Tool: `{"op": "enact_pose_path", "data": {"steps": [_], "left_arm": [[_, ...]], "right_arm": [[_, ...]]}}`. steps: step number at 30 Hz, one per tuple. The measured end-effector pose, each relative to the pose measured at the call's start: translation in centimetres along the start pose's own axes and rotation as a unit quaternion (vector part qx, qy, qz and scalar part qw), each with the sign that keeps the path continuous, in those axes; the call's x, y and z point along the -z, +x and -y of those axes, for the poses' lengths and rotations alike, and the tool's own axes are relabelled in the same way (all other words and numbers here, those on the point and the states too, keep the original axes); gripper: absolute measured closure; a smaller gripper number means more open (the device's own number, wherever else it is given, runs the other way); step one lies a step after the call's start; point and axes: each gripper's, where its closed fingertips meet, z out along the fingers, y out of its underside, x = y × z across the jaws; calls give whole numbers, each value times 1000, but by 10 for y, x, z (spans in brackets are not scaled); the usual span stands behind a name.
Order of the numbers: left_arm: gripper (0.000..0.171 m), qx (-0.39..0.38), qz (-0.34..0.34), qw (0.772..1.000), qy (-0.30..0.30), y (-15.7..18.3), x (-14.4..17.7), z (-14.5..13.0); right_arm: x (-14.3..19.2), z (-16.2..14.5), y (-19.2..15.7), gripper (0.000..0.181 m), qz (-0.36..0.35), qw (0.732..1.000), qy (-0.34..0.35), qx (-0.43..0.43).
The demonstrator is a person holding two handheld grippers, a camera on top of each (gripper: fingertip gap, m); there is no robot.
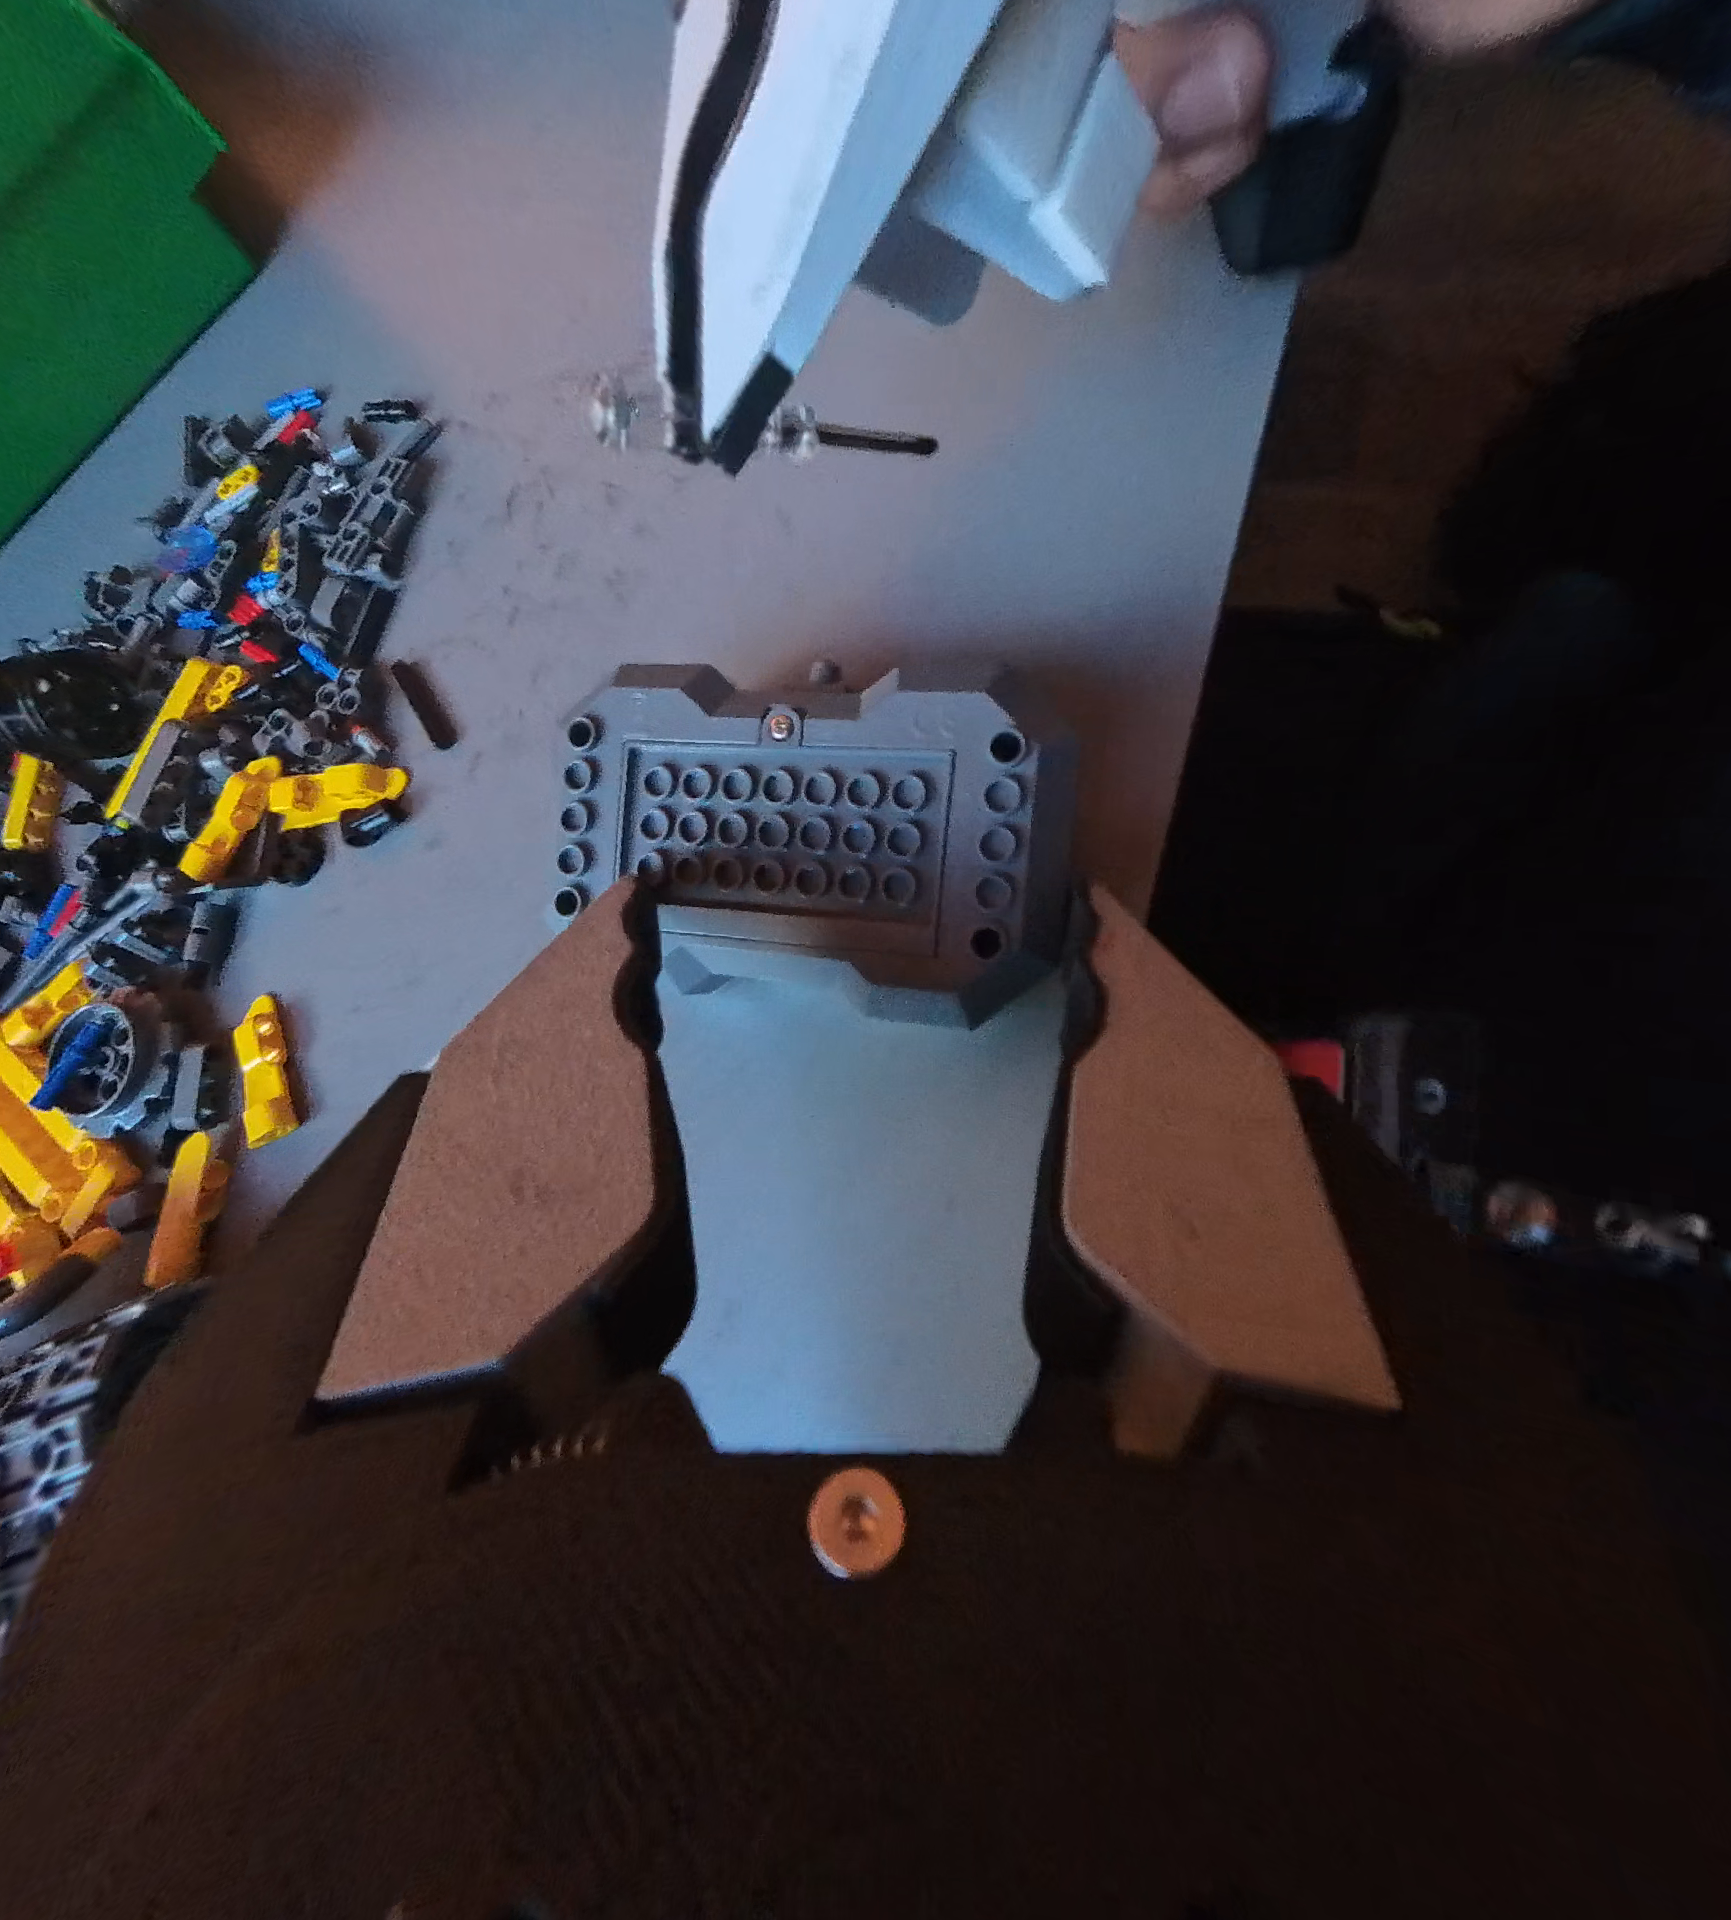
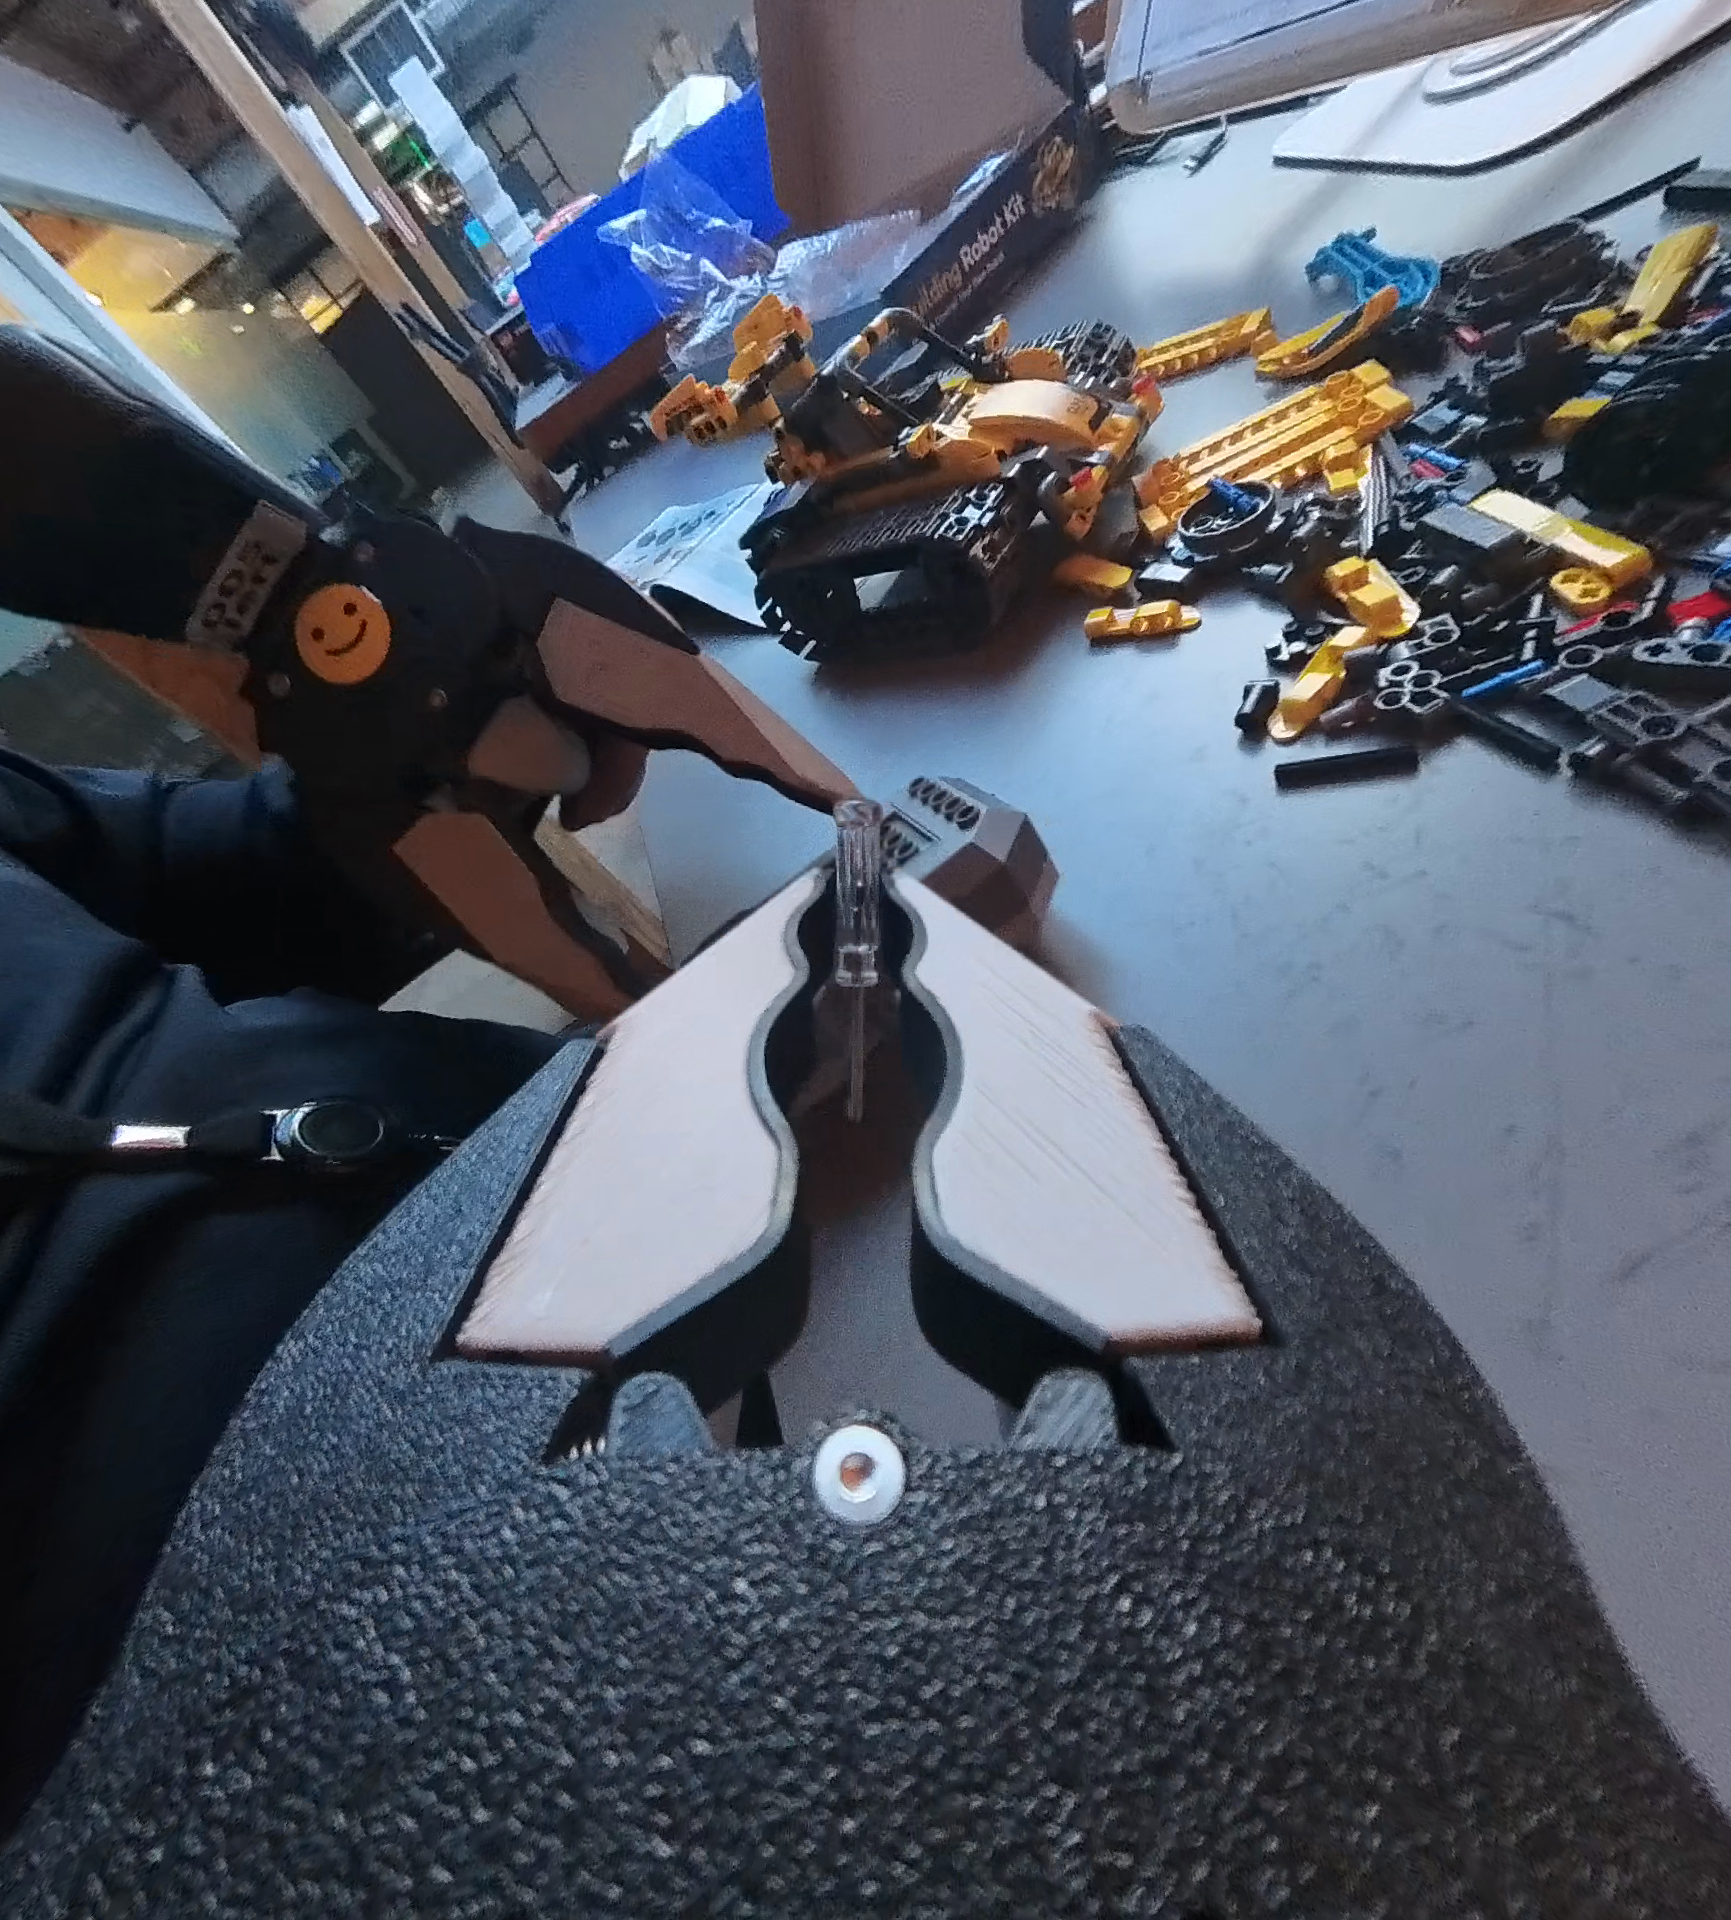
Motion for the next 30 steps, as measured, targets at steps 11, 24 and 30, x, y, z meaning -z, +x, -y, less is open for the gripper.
{"op": "enact_pose_path", "data": {"steps": [11, 24, 30], "left_arm": [[111, -23, 3, 1000, -18, -26, 14, -45], [119, 96, 23, 995, 19, -41, 13, -56], [127, 99, 33, 994, 19, -41, 11, -54]], "right_arm": [[-8, -4, -5, 174, 33, 999, -7, -39], [-5, 12, 17, 174, -67, 997, 37, 3], [7, 15, 46, 174, -104, 988, 68, -87]]}}
